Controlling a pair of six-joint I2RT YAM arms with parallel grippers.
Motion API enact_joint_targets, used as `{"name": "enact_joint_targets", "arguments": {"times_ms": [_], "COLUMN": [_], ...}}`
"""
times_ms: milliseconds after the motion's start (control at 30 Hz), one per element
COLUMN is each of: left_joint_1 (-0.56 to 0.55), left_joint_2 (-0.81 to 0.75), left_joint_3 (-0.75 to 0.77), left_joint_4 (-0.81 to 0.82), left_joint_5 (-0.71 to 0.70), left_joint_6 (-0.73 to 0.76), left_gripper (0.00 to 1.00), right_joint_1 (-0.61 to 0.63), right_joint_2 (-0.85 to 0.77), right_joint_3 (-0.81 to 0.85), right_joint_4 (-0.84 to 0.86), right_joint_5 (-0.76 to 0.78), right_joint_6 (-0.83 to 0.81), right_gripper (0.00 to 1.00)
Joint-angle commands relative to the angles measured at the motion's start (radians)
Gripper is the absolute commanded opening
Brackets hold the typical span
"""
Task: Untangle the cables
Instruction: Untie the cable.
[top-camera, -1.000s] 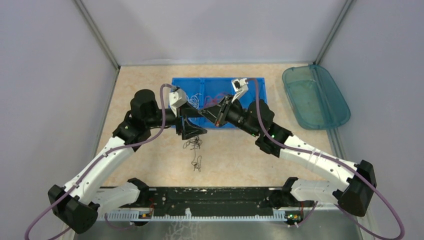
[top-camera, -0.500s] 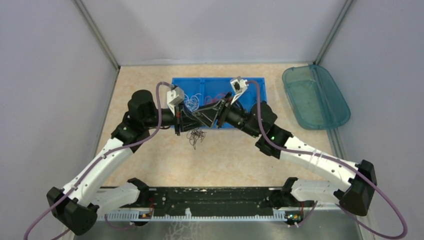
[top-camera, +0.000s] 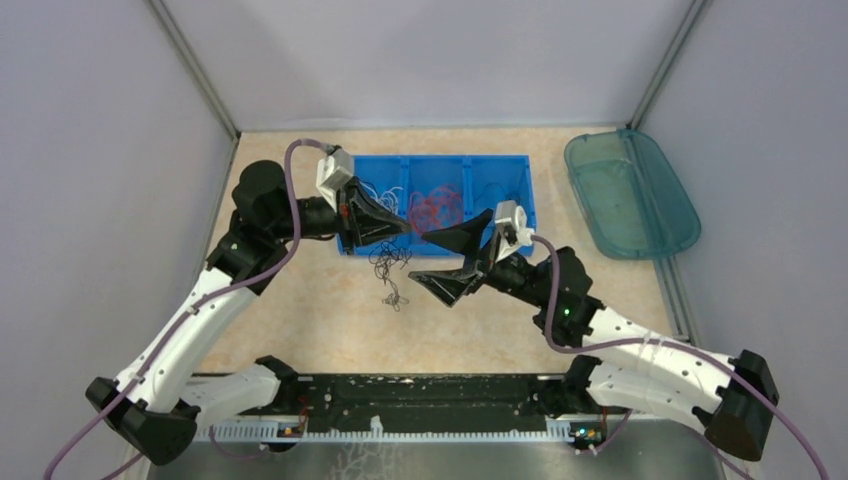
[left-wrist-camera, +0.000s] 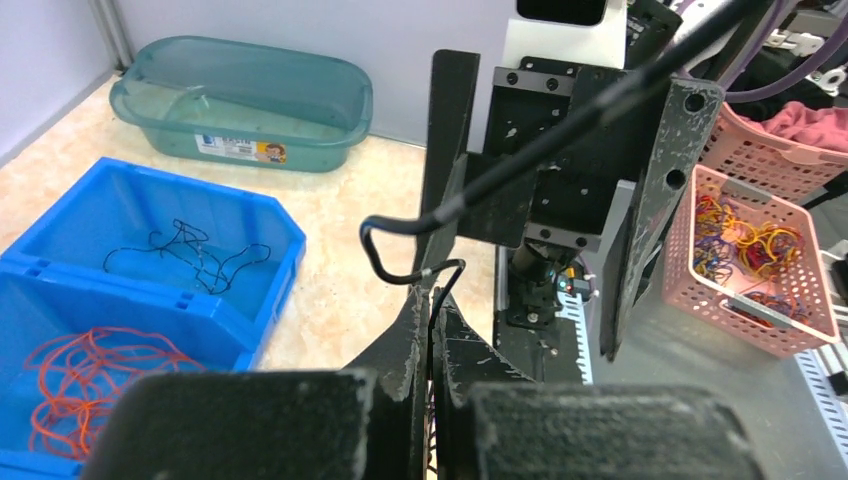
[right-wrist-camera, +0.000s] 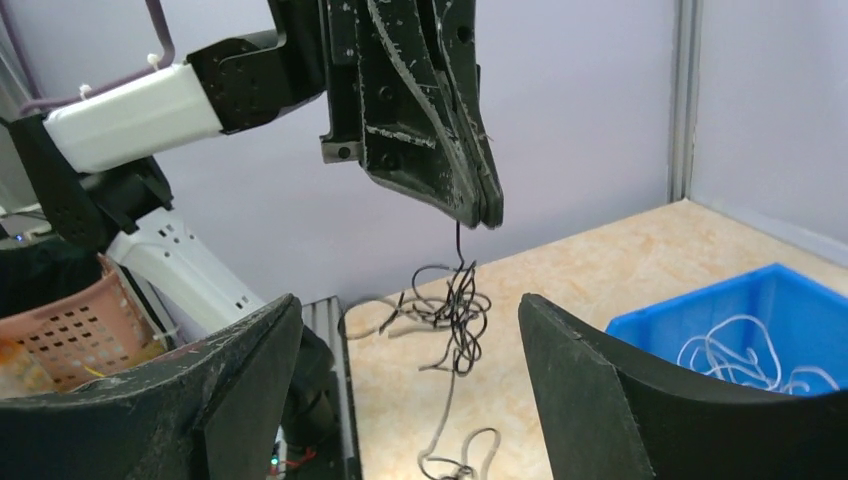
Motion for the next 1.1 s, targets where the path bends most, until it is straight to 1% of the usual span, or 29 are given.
{"name": "enact_joint_targets", "arguments": {"times_ms": [0, 133, 200, 367, 467, 633, 800, 1067], "left_joint_1": [-0.003, -0.002, -0.002, -0.002, -0.002, -0.003, -0.002, -0.002], "left_joint_2": [0.017, 0.012, 0.011, 0.016, 0.031, 0.072, 0.107, 0.143], "left_joint_3": [0.051, 0.060, 0.062, 0.076, 0.099, 0.178, 0.252, 0.346], "left_joint_4": [0.019, 0.038, 0.045, 0.063, 0.080, 0.119, 0.139, 0.154], "left_joint_5": [0.057, 0.065, 0.076, 0.094, 0.111, 0.122, 0.128, 0.118], "left_joint_6": [-0.079, -0.119, -0.135, -0.175, -0.203, -0.245, -0.258, -0.254], "left_gripper": [0.00, 0.00, 0.01, 0.01, 0.01, 0.01, 0.01, 0.00], "right_joint_1": [0.009, 0.009, 0.008, 0.010, 0.016, 0.022, 0.026, 0.028], "right_joint_2": [0.090, 0.197, 0.248, 0.366, 0.421, 0.483, 0.531, 0.559], "right_joint_3": [0.127, 0.176, 0.191, 0.233, 0.262, 0.283, 0.273, 0.187], "right_joint_4": [0.120, 0.222, 0.296, 0.398, 0.459, 0.554, 0.599, 0.631], "right_joint_5": [-0.075, -0.096, -0.097, -0.120, -0.136, -0.146, -0.181, -0.174], "right_joint_6": [-0.117, -0.115, -0.098, -0.069, -0.061, -0.002, 0.070, 0.122], "right_gripper": [0.78, 0.69, 0.67, 0.61, 0.53, 0.44, 0.39, 0.30]}}
